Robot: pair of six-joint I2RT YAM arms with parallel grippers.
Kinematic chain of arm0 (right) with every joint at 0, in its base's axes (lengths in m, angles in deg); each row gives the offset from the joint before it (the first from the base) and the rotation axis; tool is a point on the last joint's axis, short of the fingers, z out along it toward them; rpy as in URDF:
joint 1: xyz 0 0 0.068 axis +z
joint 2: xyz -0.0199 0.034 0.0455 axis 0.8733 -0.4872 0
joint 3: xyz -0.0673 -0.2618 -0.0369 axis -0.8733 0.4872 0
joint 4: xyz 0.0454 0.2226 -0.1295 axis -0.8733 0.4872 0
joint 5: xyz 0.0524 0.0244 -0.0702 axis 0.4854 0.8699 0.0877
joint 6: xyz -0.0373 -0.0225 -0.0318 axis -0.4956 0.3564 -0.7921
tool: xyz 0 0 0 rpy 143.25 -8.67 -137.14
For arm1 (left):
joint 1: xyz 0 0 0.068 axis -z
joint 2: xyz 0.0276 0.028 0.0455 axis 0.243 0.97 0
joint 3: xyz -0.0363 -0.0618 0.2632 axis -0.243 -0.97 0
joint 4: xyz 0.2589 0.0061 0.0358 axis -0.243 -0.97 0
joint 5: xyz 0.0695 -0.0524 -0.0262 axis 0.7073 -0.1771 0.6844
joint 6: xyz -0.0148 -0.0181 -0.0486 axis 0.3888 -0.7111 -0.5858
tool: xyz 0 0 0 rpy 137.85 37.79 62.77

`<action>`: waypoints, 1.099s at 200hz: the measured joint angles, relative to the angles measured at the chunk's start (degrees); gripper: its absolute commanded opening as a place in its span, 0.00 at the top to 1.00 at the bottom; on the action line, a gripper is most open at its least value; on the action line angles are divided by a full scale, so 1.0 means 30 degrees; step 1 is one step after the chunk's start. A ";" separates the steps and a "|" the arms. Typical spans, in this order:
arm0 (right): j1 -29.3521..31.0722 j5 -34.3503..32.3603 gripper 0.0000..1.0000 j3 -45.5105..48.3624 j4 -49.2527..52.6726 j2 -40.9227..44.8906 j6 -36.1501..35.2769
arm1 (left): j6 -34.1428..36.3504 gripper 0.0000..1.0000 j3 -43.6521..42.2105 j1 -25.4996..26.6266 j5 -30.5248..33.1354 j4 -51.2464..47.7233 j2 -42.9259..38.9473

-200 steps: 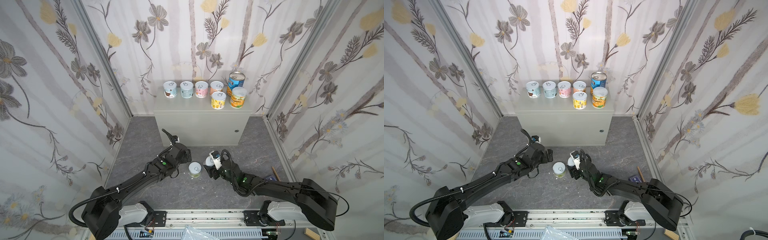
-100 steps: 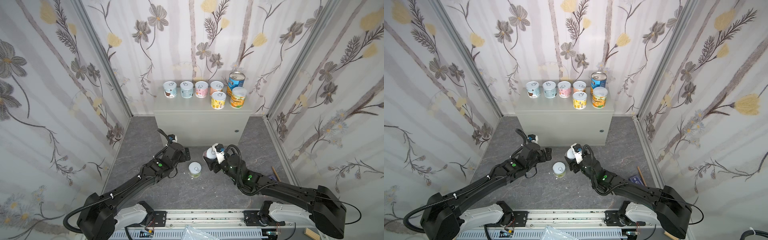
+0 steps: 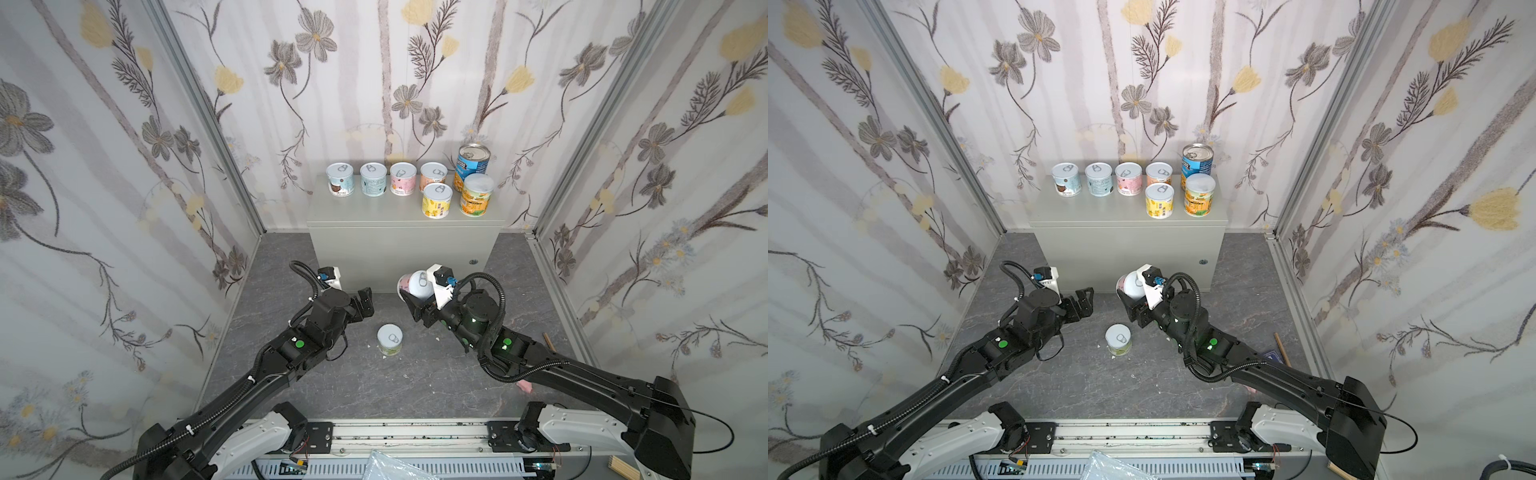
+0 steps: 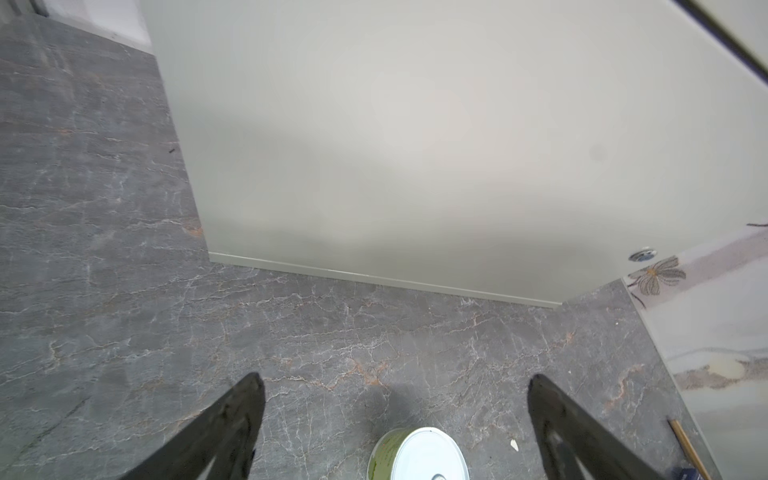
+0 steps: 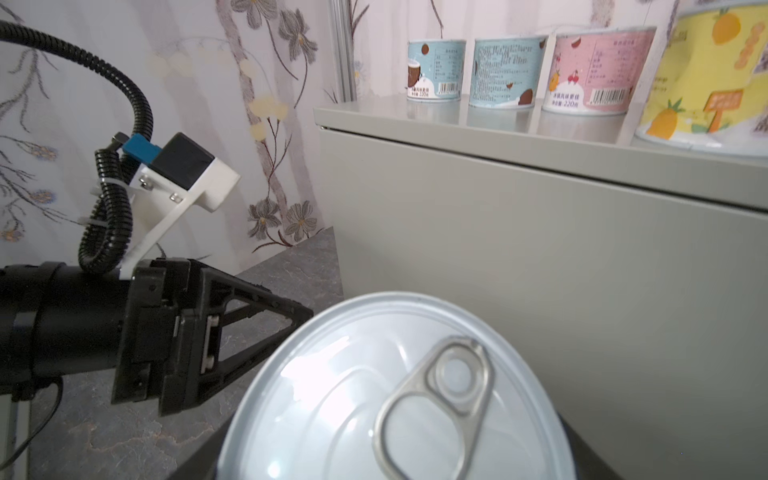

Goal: Place and organize the canned foods onto the counter
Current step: 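Carry the pink-labelled can up over the cabinet top with the right gripper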

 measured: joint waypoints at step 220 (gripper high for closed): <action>-0.1588 0.2084 0.56 -1.9547 1.0185 -1.0448 -0.2011 | -0.0488 0.00 -0.0357 -0.1260 0.0357 0.1625 0.0109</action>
